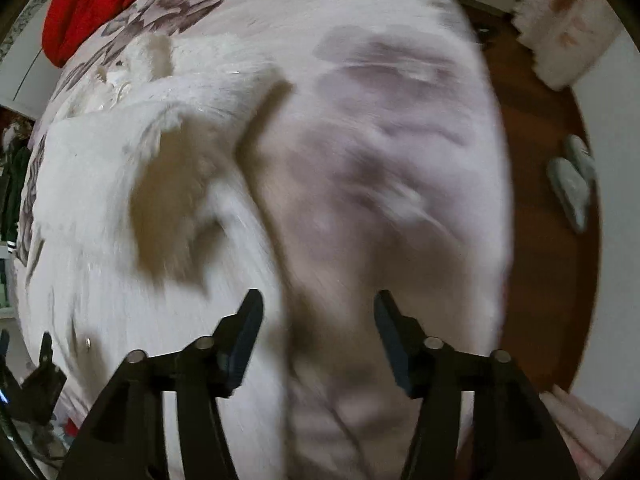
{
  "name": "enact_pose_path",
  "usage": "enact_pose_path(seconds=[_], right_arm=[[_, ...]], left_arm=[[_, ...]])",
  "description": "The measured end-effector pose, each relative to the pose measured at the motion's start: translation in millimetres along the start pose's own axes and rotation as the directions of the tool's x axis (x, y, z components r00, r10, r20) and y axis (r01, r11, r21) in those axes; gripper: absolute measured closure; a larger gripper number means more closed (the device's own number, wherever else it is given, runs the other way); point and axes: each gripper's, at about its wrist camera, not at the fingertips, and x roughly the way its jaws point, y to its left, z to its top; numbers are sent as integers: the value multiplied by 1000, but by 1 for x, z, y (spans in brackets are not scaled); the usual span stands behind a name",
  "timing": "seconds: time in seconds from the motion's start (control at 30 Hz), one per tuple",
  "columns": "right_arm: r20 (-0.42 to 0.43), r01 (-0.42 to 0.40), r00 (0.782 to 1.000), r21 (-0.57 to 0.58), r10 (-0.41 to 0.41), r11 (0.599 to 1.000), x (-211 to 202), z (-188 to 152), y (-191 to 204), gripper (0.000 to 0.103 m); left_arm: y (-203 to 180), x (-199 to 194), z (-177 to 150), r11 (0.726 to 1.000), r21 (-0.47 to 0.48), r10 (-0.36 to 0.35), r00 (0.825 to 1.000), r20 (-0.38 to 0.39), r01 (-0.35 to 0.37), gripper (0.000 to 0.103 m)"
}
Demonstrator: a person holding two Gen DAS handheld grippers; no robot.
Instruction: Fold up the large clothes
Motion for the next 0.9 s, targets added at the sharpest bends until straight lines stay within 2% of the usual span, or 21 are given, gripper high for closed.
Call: enact_pose_path(seconds=[0.13,0.27,0.3,0.37,0.4,0.43,0.47,0.5,0.53,0.63,0.67,0.7,0.73,0.77,0.83,0.9], right_arm=[[-32,103,994,81,-100,991,-40,-71,-64,37],[-89,170,984,196,-155,966,-65,-126,-141,37],[-103,177,982,225,-157,958,-65,-135,-149,37],[-133,190,979,289,-157,938,-68,-156,-174,37],[-149,196,977,317,-155,928,-67,-166,-185,37],[-159,195,976,337,-148,921,-67,-173,-193,37],[-164,192,976,349,-142,917,-67,-177,-199,37],[-169,186,977,363,-131,913,-62,-176,-202,37],[-172,175,978,373,-117,911,-58,-175,-205,37],[-159,116,986,394,-56,912,-49,-168,-207,37],[-151,91,988,393,-33,915,-46,-162,-204,37],[-141,68,990,387,-14,919,-44,-155,-201,37],[-135,56,991,382,-4,922,-41,-148,-194,37],[-123,19,992,367,29,930,-38,-137,-190,37],[-101,-70,989,350,112,934,-28,-116,-174,37],[-63,-232,962,320,265,919,-15,-85,-155,36]], left_arm=[[-68,-66,0,986,97,-141,990,27,138,6],[-132,-102,-3,957,179,-231,973,-9,229,6],[-149,-108,-4,949,196,-251,968,-13,249,6],[-171,-109,-4,930,191,-305,950,-70,313,6],[-179,-106,-3,919,168,-341,933,-112,356,6],[-190,-98,-3,905,129,-384,909,-164,405,6],[-196,-93,-2,901,114,-395,900,-184,419,6],[-202,-88,-2,900,113,-394,897,-200,420,6],[-210,-82,-2,904,128,-377,902,-212,408,6],[-211,-63,-3,920,156,-327,924,-196,359,11],[-206,-60,-4,923,150,-326,928,-179,354,17],[-200,-58,-4,927,143,-325,932,-162,348,42],[-187,-56,-3,924,120,-346,927,-145,364,72],[-178,-55,-2,924,104,-354,925,-135,369,85],[-153,-54,2,916,52,-391,914,-111,398,91],[-136,-54,5,917,20,-396,914,-88,399,91]])
